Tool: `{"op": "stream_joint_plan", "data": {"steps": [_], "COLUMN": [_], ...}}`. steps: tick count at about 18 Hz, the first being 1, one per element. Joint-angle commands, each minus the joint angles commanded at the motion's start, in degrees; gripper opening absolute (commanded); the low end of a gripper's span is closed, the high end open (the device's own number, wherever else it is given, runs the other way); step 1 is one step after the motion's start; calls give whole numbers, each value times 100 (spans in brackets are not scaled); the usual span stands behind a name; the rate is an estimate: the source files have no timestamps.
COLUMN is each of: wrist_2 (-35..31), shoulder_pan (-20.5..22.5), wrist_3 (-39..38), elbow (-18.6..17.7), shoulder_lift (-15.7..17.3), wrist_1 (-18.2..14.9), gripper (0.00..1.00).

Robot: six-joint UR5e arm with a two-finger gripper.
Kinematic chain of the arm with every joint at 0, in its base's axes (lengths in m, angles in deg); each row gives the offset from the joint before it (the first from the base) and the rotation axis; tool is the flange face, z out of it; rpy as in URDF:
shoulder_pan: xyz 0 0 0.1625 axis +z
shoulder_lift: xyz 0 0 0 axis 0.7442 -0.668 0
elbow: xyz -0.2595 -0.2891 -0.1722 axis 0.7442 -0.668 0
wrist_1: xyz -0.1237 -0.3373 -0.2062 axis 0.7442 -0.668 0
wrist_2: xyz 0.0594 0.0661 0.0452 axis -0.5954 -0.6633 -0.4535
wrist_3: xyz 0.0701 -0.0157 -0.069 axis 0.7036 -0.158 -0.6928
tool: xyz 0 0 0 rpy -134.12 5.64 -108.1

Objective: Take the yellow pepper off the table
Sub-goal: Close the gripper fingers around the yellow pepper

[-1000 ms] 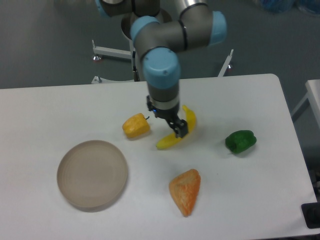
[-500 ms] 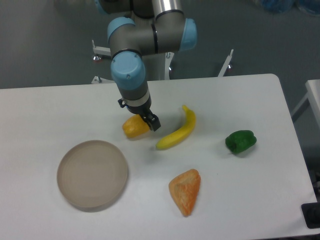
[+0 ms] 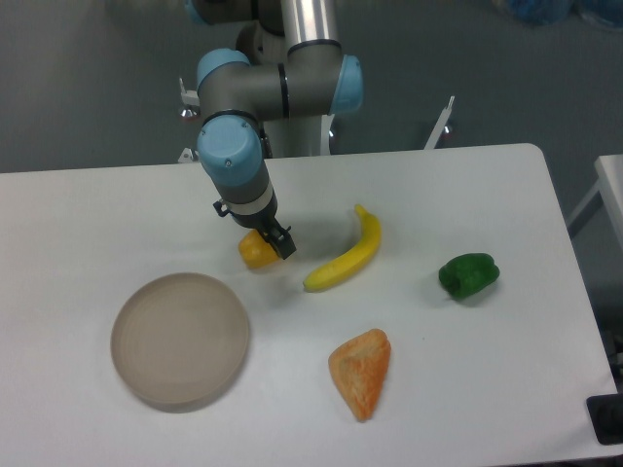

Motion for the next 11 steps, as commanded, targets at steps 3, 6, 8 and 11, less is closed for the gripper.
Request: {"op": "stream_joint_plan", "data": {"steps": [3,6,8,11], "wrist_2": [9,0,0,0], "shoulder_pan": [-9,-26,-26,-35], "wrist_3": [9,9,9,17], "elbow": [-105,-106,-132,-167], "shoulder_lift": [0,-52,-62,-105], "wrist_1": [0,88,79,88], "gripper": [100,100,100,100]}}
